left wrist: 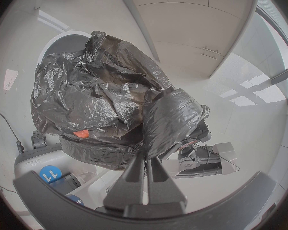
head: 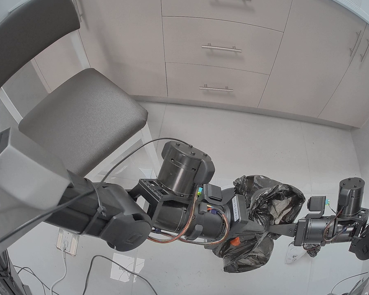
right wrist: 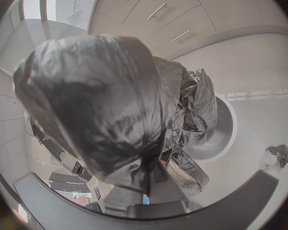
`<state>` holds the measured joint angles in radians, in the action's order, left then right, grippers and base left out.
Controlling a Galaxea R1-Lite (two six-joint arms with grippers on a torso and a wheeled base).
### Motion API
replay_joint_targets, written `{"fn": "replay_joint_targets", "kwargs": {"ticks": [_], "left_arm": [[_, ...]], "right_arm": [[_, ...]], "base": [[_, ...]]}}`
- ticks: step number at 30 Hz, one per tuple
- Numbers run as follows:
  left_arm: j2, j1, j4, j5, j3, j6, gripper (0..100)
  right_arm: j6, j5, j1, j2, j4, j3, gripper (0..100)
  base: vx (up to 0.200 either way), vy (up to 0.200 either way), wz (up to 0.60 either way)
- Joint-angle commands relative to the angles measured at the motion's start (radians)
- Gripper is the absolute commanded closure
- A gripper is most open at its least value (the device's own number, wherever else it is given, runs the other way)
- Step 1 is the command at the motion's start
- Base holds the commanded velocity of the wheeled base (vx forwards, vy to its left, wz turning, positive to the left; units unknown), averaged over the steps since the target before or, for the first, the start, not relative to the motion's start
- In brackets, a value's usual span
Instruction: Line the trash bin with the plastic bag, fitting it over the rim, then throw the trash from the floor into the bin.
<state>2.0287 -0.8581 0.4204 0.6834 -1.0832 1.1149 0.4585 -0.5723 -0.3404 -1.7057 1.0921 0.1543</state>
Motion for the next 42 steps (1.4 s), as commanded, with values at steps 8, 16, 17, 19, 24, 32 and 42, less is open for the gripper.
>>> {"fn": "replay_joint_targets", "kwargs": {"ticks": [8,16,17,19,24,32,42], "left_arm": [[0.059,0.005,0.009,-0.001,0.002,-0.001,100],[0.107,0.021,0.017,0.001,0.0,-0.009,100],[0.114,0.022,0.026,-0.001,0.002,-0.009,100],[0.131,0.024,0.044,-0.002,0.002,-0.009,100],[0.15,0.045,0.074,-0.004,0.002,-0.01,100],[0.186,0.073,0.103,-0.096,-0.003,-0.096,100],[0.223,0.117,0.104,-0.295,-0.018,-0.253,100]], "right_arm": [[0.006,0.0,0.0,-0.196,0.189,-0.079,100],[0.017,0.002,0.009,-0.442,0.479,-0.151,100],[0.017,0.0,0.012,-0.454,0.479,-0.151,100],[0.017,-0.003,0.014,-0.466,0.479,-0.151,100],[0.015,-0.001,0.024,-0.497,0.479,-0.144,100],[0.011,0.0,0.061,-0.494,0.479,-0.113,100],[-0.006,0.006,0.132,-0.52,0.479,-0.078,100]], "base": [[0.0,0.0,0.0],[0.0,0.0,0.0],[0.0,0.0,0.0],[0.0,0.0,0.0],[0.0,0.0,0.0],[0.0,0.0,0.0],[0.0,0.0,0.0]]}}
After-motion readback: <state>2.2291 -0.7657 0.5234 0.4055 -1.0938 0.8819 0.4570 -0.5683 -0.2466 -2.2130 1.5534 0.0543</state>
